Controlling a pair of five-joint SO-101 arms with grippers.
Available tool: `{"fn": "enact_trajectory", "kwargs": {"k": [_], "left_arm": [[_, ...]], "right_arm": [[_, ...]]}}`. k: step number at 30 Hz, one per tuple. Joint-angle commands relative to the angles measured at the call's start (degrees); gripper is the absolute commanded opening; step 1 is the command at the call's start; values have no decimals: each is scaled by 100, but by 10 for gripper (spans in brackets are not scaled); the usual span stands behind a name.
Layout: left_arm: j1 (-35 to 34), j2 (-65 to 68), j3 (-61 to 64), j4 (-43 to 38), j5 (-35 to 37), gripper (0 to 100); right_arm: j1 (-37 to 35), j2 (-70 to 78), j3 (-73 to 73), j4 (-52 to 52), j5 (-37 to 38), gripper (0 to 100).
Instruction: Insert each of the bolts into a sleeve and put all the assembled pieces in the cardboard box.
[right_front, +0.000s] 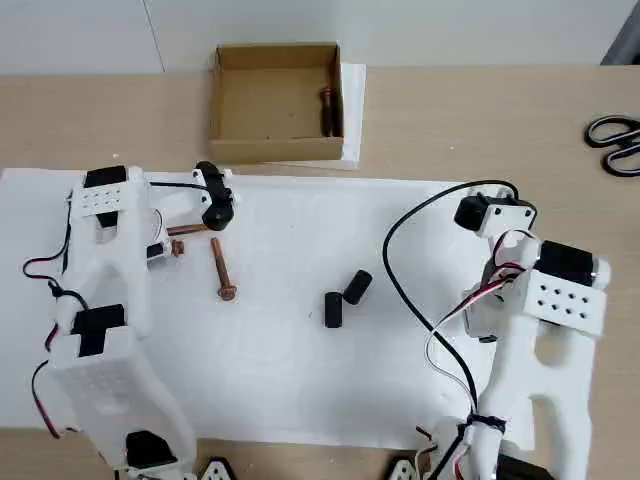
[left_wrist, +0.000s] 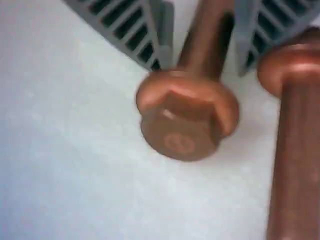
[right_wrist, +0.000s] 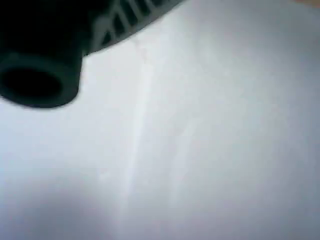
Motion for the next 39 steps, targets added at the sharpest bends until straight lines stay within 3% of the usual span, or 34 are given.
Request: {"fn": "enact_trajectory", "kwargs": {"k": [1, 18, 23, 31, 39], "left_arm": [[290, 149, -31, -185, -53, 83], [712, 141, -31, -167, -44, 82], [695, 141, -40, 18, -53, 3], [536, 88, -163, 255, -62, 6], [352, 88, -1692, 1846, -62, 6]], "right_arm": [[48, -154, -35, -40, 62, 4], [48, -154, -35, -40, 62, 4], [48, -154, -35, -40, 62, 4], [48, -154, -35, -40, 62, 4], [31, -154, -44, -31, 62, 4]]}}
